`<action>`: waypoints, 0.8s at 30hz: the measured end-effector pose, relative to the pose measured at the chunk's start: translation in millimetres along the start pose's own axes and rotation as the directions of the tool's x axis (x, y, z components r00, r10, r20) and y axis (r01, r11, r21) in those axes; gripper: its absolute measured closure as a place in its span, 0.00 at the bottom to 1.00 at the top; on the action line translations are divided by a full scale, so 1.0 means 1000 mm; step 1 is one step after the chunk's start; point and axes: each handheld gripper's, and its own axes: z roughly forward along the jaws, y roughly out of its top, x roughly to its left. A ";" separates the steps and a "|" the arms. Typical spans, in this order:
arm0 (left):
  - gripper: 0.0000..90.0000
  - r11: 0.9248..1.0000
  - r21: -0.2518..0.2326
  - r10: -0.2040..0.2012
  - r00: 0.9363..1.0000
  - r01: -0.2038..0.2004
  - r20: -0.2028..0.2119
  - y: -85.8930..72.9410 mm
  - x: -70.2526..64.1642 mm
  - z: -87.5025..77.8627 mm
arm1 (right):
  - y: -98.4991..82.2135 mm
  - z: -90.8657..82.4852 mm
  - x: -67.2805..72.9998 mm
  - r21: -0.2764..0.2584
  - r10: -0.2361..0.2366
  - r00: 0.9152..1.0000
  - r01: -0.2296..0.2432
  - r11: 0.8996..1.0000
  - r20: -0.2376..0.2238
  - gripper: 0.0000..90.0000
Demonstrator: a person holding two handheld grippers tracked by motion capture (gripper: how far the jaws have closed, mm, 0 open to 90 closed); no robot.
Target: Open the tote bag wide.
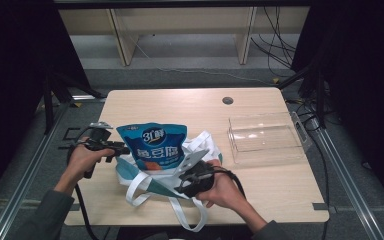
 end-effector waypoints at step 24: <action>0.96 0.979 0.066 0.186 0.977 -0.194 0.101 -0.036 -0.068 0.030 | 0.002 -0.002 -0.081 -0.011 0.055 0.953 -0.054 0.998 0.299 1.00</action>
